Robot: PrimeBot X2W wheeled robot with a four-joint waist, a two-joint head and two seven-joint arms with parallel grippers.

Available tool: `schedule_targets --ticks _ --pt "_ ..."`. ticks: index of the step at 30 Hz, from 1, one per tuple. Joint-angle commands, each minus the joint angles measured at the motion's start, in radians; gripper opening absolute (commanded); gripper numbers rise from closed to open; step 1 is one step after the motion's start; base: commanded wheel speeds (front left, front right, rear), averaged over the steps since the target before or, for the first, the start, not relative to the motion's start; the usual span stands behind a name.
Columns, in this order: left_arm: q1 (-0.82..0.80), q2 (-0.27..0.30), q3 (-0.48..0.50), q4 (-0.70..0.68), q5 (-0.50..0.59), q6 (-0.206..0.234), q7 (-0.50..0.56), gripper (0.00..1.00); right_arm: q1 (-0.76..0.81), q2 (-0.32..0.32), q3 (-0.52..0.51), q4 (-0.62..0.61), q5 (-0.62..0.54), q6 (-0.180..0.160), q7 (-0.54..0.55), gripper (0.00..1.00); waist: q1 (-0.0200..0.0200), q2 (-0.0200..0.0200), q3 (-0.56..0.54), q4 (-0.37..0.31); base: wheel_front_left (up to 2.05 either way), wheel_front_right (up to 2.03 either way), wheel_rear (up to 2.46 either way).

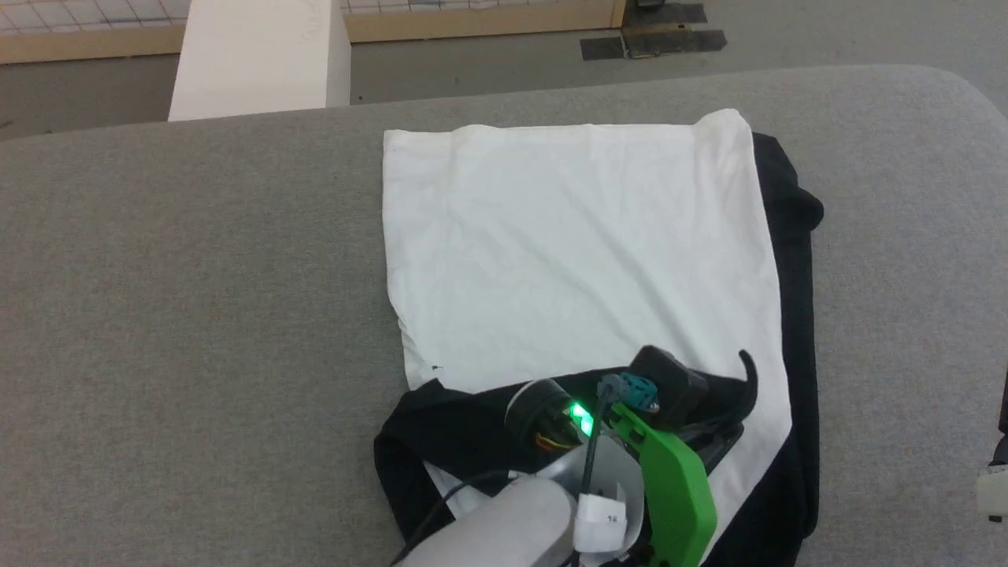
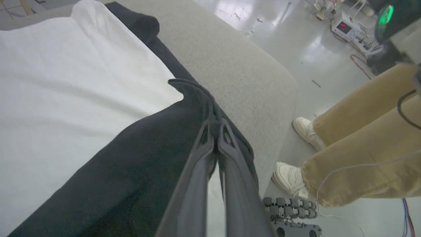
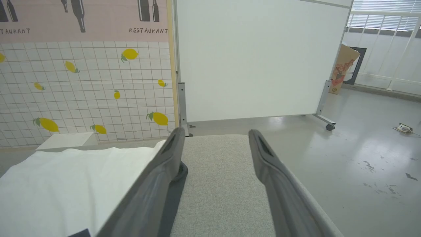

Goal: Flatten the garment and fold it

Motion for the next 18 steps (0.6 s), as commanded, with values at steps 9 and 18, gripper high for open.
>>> schedule_targets --ticks 9,18 --pt "-0.050 -0.030 -0.117 0.344 0.036 -0.049 -0.083 0.00 -0.046 0.001 0.024 0.020 0.005 -0.002 -0.018 1.00 0.0001 -0.0001 0.080 -0.073 0.00 0.00 0.00" --pt "-0.118 -0.031 -0.159 0.345 -0.072 -0.009 -0.215 1.00 -0.041 0.001 0.019 0.035 0.002 -0.002 -0.017 1.00 0.0001 -0.0001 0.053 -0.058 0.00 0.00 0.00"
